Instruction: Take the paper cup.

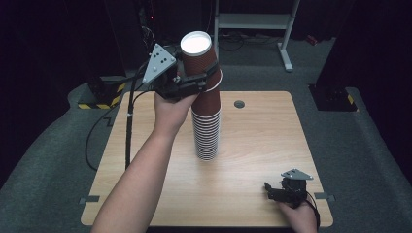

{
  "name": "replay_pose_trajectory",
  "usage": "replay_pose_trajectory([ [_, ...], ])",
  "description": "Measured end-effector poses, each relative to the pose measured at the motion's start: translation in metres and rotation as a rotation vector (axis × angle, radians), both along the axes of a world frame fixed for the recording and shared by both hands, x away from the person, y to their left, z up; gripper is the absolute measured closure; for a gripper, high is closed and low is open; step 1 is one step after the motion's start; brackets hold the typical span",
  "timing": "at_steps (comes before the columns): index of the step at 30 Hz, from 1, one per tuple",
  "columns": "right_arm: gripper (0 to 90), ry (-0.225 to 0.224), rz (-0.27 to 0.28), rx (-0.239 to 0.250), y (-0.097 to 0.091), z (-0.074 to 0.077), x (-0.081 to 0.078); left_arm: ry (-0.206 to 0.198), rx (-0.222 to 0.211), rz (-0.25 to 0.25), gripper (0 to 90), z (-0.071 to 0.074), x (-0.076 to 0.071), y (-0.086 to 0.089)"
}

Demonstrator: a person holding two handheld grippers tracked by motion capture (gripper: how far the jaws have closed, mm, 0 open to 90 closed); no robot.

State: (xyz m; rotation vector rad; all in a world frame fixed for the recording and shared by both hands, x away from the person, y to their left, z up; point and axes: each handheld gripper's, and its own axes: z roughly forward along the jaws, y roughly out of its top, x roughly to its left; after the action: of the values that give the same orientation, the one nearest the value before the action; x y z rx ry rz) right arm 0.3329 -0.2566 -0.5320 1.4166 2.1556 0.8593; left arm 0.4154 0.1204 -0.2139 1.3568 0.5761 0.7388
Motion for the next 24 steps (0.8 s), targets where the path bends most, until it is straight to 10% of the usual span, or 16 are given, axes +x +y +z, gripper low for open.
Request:
replay_pose_trajectory([
  [24, 8.3, 0.001, 0.000, -0.001, 0.000, 0.000, 0.000, -0.019, 0.001, -0.004, 17.7, -0.002, -0.024, 0.009],
])
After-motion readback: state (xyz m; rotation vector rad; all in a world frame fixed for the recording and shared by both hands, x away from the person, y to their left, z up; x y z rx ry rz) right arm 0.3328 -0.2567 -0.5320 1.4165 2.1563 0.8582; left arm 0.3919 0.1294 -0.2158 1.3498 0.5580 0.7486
